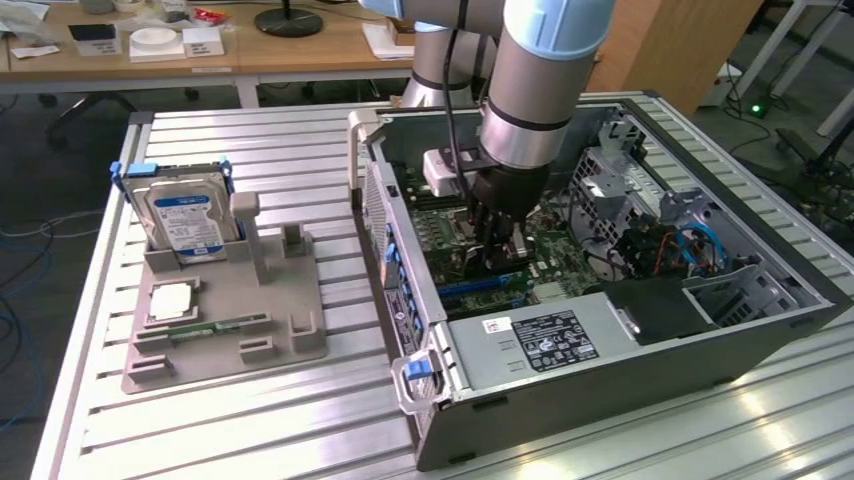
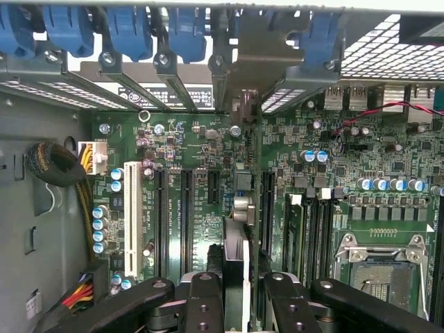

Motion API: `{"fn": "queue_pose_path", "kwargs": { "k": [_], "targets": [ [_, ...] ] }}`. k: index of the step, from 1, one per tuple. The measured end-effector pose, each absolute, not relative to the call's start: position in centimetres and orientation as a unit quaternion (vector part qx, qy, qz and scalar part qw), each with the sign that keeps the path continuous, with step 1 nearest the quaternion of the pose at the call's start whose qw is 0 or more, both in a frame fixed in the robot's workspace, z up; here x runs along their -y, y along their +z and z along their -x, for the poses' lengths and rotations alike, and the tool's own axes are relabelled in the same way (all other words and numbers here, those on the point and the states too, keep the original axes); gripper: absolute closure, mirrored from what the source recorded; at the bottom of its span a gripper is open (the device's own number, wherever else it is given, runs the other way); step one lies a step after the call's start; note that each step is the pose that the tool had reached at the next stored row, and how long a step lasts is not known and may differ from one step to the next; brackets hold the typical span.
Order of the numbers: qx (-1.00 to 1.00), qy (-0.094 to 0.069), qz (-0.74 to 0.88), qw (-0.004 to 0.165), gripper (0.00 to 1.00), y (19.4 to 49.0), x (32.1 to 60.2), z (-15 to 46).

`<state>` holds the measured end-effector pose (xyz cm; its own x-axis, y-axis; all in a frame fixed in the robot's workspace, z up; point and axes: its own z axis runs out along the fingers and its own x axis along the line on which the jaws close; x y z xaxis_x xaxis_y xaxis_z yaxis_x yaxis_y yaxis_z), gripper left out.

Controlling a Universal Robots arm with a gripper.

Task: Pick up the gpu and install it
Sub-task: 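Insert the gpu into the slot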

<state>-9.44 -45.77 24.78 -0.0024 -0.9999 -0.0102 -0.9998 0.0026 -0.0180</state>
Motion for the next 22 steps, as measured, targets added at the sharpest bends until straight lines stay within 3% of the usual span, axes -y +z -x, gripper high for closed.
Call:
{"fn": "queue_pose_path", "kwargs": {
  "k": [22],
  "targets": [
    [-0.708,0.005,0.706,0.010,0.73,23.99,45.78,9.44]
  ]
}}
